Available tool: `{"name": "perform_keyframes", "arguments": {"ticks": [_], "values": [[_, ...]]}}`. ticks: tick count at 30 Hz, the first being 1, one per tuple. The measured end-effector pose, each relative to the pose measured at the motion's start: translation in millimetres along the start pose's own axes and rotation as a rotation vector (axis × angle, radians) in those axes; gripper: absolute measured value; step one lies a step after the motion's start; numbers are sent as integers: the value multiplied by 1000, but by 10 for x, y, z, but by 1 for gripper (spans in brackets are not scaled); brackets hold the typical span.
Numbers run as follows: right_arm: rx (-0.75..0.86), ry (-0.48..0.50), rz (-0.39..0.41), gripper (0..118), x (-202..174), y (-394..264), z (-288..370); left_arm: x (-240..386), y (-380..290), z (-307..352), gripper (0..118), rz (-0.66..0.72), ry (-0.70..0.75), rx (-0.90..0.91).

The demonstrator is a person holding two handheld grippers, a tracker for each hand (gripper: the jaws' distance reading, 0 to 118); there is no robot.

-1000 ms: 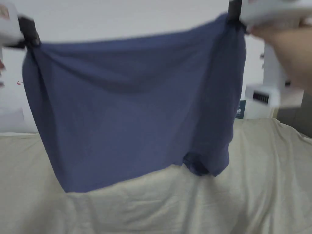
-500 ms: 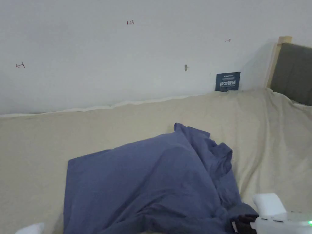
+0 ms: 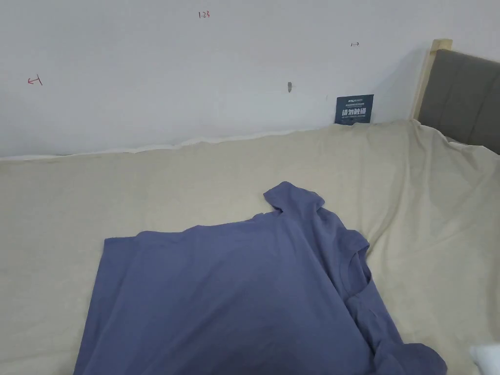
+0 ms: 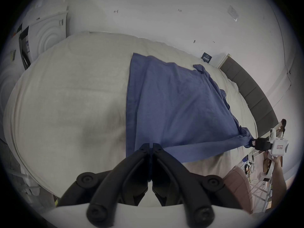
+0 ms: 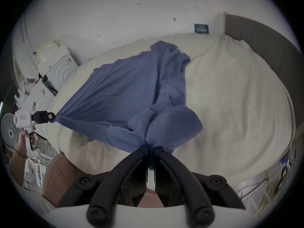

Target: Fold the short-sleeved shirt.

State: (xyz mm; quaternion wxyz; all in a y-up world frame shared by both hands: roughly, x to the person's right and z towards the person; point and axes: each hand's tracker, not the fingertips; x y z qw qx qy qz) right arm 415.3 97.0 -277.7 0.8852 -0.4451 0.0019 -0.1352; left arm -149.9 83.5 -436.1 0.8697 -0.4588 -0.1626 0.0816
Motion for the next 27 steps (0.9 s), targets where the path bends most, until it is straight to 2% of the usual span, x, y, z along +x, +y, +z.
{"name": "perform_keyframes", "arguments": {"ticks": [4,8,11,12,13,14,15,16,17,18,20,22,24,27], "values": [[-72,-128,-14,8,99,-126,-101,51,-131,-86,1,-14,31,-48],[-74,-103,-77,7,223,-208,-192,8,-235,-241,2,-12,50,-85],[-73,-113,-121,7,275,-216,-247,5,-239,-284,9,-15,67,-87],[-79,-122,-128,7,278,-211,-260,45,-261,-267,16,-15,82,-87],[-83,-128,-132,7,278,-211,-262,36,-264,-268,37,-16,100,-89],[-80,-133,-140,8,279,-212,-247,16,-269,-255,64,-12,114,-86],[-70,-136,-157,17,300,-208,-225,-14,-277,-236,91,-4,125,-85],[-48,-116,-172,56,320,-210,-169,-75,-315,-238,111,12,136,-82],[-23,-77,-203,93,344,-208,-101,-112,-332,-185,112,33,144,-70],[-2,-60,-234,114,359,-201,-34,-149,-338,-99,112,60,126,-37],[70,-10,-303,112,374,-190,170,-218,-322,66,112,101,95,12],[203,20,-325,112,361,-155,392,-229,-282,265,112,126,81,74],[348,14,-299,113,246,-94,573,-207,-215,497,112,141,37,156],[465,-6,-235,113,2,-16,803,-83,-135,817,112,151,-42,259]]}}
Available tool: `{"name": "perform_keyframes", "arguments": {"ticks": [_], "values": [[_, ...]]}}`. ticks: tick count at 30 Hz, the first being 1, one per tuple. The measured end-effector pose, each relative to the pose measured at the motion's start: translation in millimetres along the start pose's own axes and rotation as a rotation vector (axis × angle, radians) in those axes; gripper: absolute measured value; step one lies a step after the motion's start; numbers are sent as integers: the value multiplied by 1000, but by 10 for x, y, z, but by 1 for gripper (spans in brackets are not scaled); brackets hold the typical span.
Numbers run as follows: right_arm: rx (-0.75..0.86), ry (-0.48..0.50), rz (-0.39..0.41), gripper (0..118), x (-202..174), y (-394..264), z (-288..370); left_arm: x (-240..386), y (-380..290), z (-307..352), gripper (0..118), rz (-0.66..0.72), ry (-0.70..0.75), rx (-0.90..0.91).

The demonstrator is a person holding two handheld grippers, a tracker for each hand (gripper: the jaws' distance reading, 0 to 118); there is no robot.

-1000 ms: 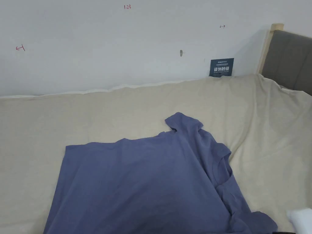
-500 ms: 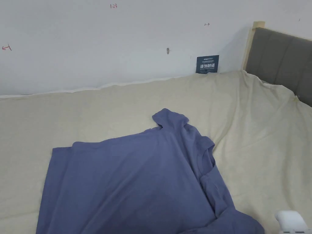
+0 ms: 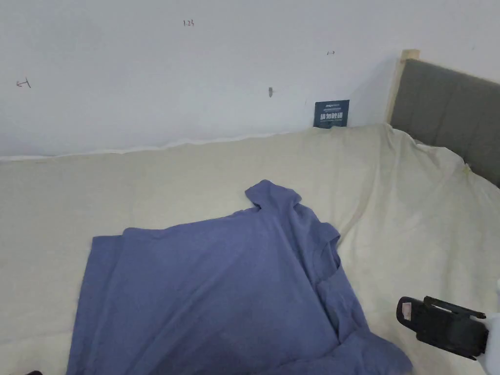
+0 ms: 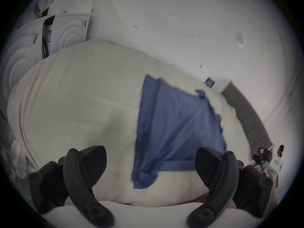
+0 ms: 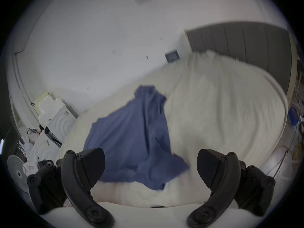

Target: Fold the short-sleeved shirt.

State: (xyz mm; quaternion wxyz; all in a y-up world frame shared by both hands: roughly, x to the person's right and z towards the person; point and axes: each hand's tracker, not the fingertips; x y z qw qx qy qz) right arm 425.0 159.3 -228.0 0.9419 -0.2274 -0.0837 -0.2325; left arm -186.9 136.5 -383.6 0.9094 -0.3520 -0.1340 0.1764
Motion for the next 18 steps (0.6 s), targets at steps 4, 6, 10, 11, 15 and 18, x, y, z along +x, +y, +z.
{"name": "perform_keyframes", "arguments": {"ticks": [4,6,10,11,15,18], "values": [[101,95,76,111,-352,-39,239,288,24,417,111,-47,-36,182],[150,126,109,100,-478,-143,334,367,-25,587,104,-61,-19,254],[182,8,210,0,-689,-344,414,425,-146,777,0,-67,57,281],[168,51,213,0,-693,-365,413,420,-172,817,0,-66,46,284],[135,116,213,0,-698,-440,426,429,-246,896,0,-86,21,255],[128,111,228,0,-694,-440,440,447,-197,823,0,-214,95,185]]}}
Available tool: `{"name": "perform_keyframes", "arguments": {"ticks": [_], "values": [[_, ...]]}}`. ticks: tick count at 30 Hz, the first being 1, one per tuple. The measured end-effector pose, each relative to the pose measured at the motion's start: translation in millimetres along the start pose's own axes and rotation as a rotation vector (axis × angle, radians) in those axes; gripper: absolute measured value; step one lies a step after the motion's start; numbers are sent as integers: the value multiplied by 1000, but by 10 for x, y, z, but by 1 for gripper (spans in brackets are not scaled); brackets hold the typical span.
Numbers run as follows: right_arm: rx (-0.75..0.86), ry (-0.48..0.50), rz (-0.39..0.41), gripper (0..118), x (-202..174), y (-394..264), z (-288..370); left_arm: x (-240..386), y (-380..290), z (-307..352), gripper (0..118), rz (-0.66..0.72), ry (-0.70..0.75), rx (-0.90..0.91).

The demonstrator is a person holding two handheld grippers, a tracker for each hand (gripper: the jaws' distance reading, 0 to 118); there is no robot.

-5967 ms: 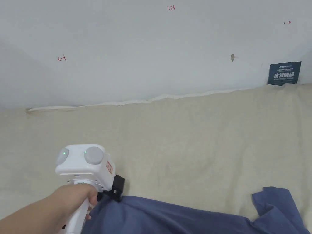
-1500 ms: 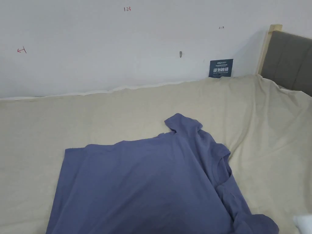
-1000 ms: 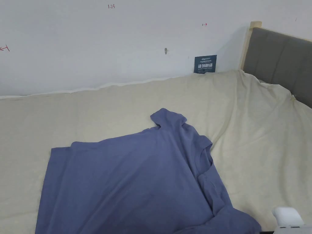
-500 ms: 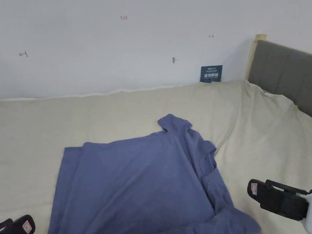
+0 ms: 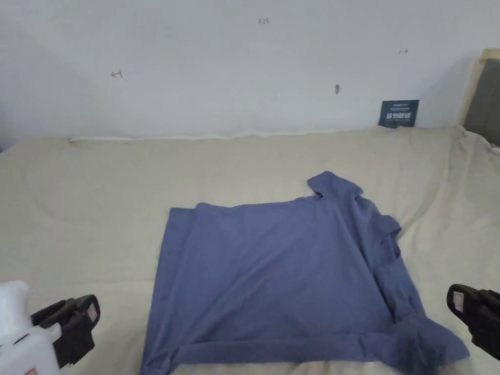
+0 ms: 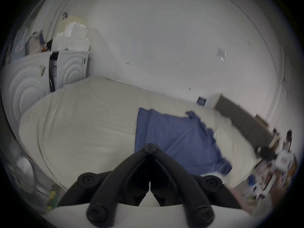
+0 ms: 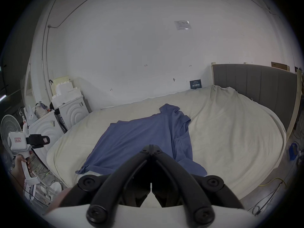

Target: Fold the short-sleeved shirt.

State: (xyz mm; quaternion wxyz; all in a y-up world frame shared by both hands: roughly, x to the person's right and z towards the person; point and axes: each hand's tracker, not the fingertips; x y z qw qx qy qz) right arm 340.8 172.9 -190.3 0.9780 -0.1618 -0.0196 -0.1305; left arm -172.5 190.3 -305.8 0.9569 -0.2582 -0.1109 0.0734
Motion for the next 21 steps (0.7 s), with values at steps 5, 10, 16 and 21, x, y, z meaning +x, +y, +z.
{"name": "perform_keyframes", "arguments": {"ticks": [5,10,16,21], "values": [[-53,69,-49,0,-1,-37,-105,-184,-304,-849,0,-50,-17,-362],[-109,88,-95,0,-11,-123,-200,-286,-607,-1376,53,33,-48,-457],[-157,92,-121,0,10,-188,-304,-162,-846,-1743,118,-16,-19,-561],[-199,95,-123,0,29,-225,-383,-225,-930,-1856,110,-25,50,-583]]}}
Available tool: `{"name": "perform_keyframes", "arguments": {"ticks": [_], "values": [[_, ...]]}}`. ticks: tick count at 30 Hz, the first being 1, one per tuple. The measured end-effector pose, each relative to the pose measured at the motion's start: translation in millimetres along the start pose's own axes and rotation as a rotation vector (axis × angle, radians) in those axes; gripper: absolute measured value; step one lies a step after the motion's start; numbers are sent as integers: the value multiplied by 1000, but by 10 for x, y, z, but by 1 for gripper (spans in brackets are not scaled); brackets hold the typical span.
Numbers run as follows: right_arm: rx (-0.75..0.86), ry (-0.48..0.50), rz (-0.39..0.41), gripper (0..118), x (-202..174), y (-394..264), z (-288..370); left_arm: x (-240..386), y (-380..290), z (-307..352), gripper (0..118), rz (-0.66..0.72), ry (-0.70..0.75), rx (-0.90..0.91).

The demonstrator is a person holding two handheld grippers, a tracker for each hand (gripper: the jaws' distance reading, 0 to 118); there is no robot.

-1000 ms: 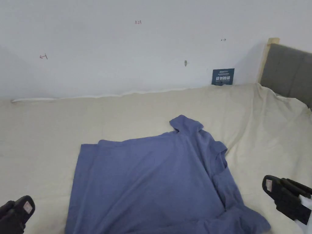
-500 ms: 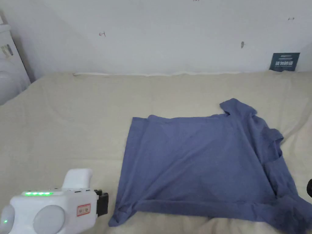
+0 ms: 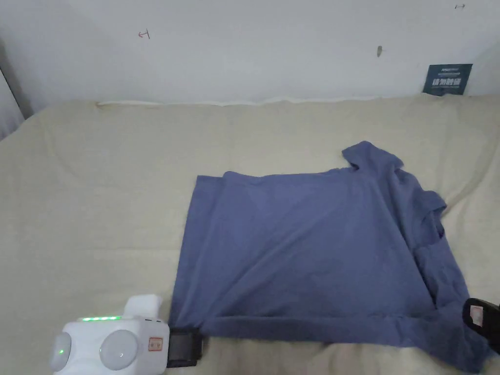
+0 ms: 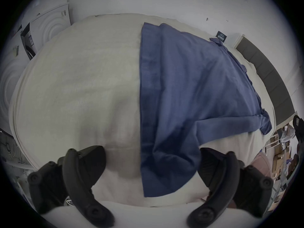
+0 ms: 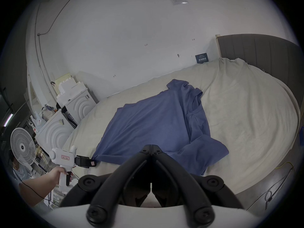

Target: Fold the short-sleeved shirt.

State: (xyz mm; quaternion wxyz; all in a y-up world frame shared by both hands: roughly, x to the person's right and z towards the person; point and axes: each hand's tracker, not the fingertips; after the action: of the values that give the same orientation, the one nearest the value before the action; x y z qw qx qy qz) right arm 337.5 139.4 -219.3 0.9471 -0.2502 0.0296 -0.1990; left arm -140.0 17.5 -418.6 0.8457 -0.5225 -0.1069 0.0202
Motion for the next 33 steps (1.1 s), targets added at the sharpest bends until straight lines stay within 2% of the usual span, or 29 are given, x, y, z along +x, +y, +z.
{"name": "perform_keyframes", "arguments": {"ticks": [1,2,3,4,5,7,10,12,14,16,18,19,20,21,22,23,27,29,30,31,33], "values": [[-7,-2,0,0,10,-4,-17,4,-15,36,104,-8,13,17],[-10,-3,0,0,18,-7,-29,0,-17,71,91,-22,28,42],[-14,-5,-1,0,31,-10,-44,33,-4,138,67,-49,64,78],[-16,-9,-3,0,45,-11,-59,67,7,203,24,-79,104,112],[-15,-15,-6,0,57,-8,-69,74,15,242,8,-90,85,129],[-4,-36,-11,0,113,15,-78,84,0,267,8,-64,10,114],[-4,-46,-2,0,294,83,-135,116,29,264,8,-80,25,119],[-92,-112,63,0,421,134,-223,114,73,305,8,-79,23,126],[-200,-90,93,0,559,159,-347,87,104,325,8,-47,-9,136],[-287,-118,112,1,672,127,-493,72,139,369,8,-29,-17,151],[-348,-129,128,12,756,74,-629,84,155,397,8,-7,-26,151],[-357,-126,135,12,761,49,-680,89,156,406,8,7,-39,153],[-355,-124,140,44,777,31,-729,93,162,409,8,9,-41,152],[-384,-165,136,84,791,7,-802,101,175,402,8,10,-42,147],[-381,-163,124,118,829,4,-850,130,181,400,8,8,-40,140],[-282,-166,84,115,890,74,-825,135,183,398,8,2,-34,140],[-355,-236,-106,111,1222,163,-1000,142,188,351,8,10,-30,117],[-375,-231,-191,108,1336,163,-1066,143,182,331,8,20,-34,110],[-404,-215,-224,102,1387,172,-1105,139,184,306,8,22,-32,105],[-423,-202,-230,79,1415,170,-1147,146,186,291,8,20,-29,98],[-449,-211,-184,6,1369,124,-1210,154,186,266,8,17,-19,89]]}}
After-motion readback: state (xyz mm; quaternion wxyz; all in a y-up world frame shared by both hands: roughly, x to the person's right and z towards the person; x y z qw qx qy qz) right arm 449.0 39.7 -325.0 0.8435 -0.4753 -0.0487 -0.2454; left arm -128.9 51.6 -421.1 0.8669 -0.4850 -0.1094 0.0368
